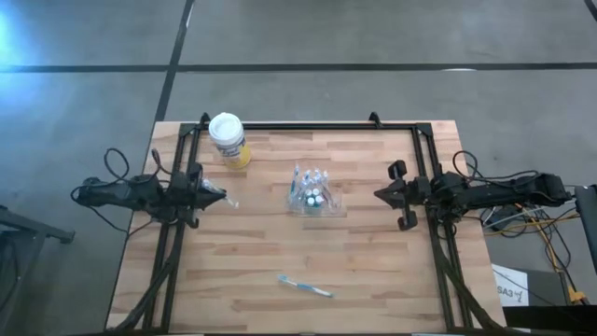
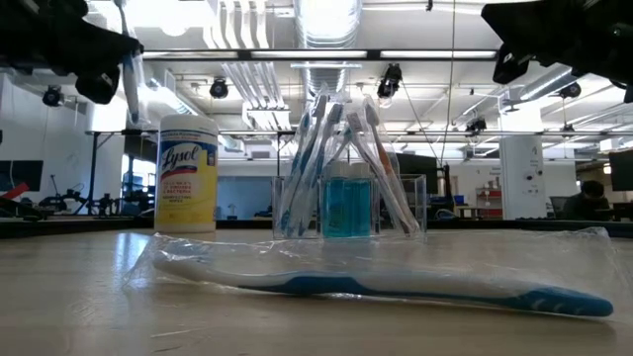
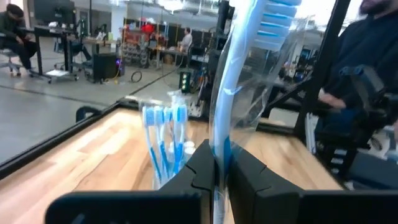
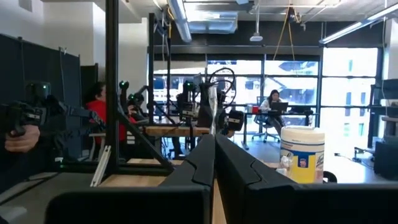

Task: Pick & Place toothbrushing station
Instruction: Put the blue toothbrush into the left compartment of the transparent organizer

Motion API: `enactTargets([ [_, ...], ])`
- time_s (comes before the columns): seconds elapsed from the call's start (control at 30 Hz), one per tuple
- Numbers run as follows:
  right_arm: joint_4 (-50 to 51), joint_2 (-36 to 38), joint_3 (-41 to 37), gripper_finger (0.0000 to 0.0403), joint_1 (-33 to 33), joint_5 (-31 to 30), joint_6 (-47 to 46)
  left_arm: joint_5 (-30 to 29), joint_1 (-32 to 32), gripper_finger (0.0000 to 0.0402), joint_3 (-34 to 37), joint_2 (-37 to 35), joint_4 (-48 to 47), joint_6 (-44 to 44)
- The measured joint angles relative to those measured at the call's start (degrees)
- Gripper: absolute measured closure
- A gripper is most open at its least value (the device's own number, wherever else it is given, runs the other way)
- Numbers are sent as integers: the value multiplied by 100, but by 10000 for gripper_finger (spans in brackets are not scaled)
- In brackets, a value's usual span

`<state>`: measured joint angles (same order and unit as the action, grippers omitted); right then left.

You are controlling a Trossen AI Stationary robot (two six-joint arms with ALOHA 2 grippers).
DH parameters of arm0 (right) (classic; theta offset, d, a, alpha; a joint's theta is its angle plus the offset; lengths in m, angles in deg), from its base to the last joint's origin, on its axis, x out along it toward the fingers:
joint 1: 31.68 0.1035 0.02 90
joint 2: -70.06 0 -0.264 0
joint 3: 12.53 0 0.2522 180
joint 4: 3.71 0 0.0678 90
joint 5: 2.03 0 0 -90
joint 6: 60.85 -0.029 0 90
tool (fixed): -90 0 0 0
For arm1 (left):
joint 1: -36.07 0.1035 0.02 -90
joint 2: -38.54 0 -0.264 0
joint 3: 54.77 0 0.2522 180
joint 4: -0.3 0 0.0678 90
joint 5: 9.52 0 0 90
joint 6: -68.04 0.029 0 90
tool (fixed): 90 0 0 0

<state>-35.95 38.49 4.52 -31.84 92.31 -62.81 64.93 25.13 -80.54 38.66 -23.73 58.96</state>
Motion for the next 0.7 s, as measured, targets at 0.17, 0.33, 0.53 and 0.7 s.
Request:
enactTargets([
  [0.17, -20, -3, 0, 394, 0, -9, 45, 11, 0, 380, 157, -2, -37, -27],
  [0.33, -17, -9, 0, 394, 0, -28, 45, -54, 0, 375, 215, -2, 5, -40],
  [0.53, -15, -11, 0, 394, 0, -174, 64, -124, 0, 380, 214, -4, 23, -42],
  [0.7, -15, -11, 0, 394, 0, -304, 68, -233, 0, 380, 214, 32, 482, -70],
])
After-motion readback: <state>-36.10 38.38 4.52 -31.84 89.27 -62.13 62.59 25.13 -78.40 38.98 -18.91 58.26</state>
